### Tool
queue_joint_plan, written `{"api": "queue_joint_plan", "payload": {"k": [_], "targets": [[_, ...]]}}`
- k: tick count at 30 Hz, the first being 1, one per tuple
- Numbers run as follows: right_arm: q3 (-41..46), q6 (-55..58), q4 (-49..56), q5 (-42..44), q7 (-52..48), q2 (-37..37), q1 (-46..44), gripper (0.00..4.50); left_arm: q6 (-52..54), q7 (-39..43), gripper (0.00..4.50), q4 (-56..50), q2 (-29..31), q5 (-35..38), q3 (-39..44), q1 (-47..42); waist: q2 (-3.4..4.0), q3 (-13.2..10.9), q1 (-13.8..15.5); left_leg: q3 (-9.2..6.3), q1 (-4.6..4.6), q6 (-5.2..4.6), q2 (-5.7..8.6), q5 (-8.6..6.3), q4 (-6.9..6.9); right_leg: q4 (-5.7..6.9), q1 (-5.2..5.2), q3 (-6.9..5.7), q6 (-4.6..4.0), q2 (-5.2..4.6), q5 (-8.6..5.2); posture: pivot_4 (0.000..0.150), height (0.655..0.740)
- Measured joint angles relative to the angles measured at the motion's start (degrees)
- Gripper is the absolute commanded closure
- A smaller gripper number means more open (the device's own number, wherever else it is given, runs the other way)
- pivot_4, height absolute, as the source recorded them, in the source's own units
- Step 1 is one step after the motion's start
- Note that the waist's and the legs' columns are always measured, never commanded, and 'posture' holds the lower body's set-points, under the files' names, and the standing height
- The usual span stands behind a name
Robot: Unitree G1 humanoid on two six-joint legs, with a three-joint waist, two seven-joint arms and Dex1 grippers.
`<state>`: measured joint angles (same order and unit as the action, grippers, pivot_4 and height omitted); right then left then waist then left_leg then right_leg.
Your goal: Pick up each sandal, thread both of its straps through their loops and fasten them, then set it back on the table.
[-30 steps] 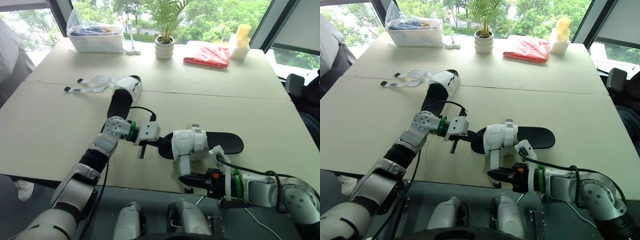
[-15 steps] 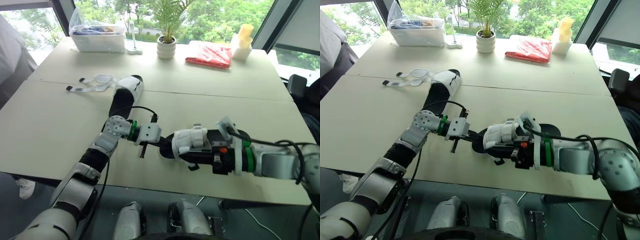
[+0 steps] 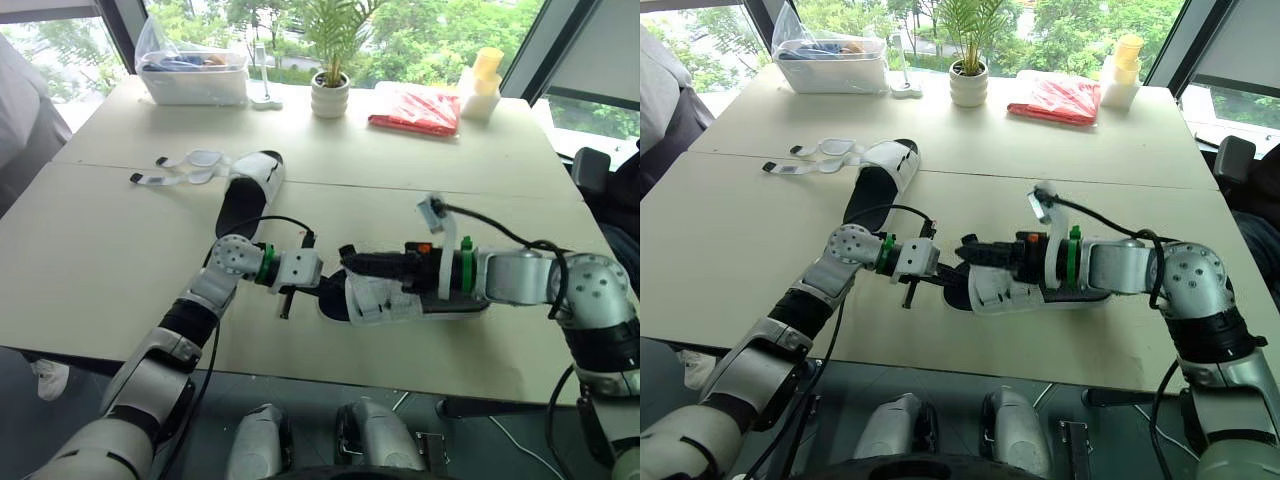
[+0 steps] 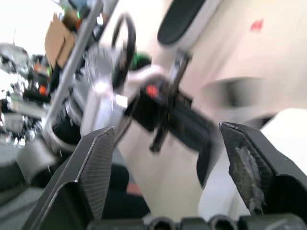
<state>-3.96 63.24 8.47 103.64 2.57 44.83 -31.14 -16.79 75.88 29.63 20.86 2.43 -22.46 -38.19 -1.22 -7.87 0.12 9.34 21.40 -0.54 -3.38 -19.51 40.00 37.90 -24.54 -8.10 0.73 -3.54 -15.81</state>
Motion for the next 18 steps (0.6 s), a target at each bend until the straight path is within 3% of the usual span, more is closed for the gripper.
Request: {"api": "queue_joint_plan", "payload": {"k": [4,8,13,18], "targets": [[2.39,0.51,0.46,-0.53,-1.77,1.28,-1.49,1.07,0.03,-0.13,4.5,-0.32,0.05,0.0,0.01,0.22,0.0,0.0,0.02,-0.01,0.0,0.0,0.0,0.0,-0.01,0.0,0.0,0.0,0.0,0.0,0.0,0.15,0.7278],[2.19,2.78,2.22,-7.07,-6.31,3.46,-3.37,1.07,0.05,-0.18,4.5,-0.44,0.35,0.0,0.04,0.26,0.02,-0.01,-0.24,-0.01,0.0,0.0,0.0,0.0,-0.01,0.0,0.0,0.0,0.0,0.0,0.0,0.15,0.7278],[-9.48,0.39,9.51,-32.26,-25.63,9.06,-8.02,1.07,0.04,-0.12,4.5,-0.3,0.59,0.01,0.14,0.3,0.14,-0.01,-0.79,-0.03,0.01,-0.03,0.0,-0.02,-0.02,-0.02,-0.01,0.0,0.01,0.0,0.0,0.15,0.7278],[-19.74,-1.7,4.79,-48.05,-39.06,4.39,-15.32,1.07,-0.16,-0.06,4.5,0.15,0.45,0.02,0.22,0.18,0.15,-0.01,-0.83,-0.01,0.01,-0.01,0.0,0.0,0.02,0.04,-0.02,0.0,0.01,0.0,0.0,0.15,0.7278]]}}
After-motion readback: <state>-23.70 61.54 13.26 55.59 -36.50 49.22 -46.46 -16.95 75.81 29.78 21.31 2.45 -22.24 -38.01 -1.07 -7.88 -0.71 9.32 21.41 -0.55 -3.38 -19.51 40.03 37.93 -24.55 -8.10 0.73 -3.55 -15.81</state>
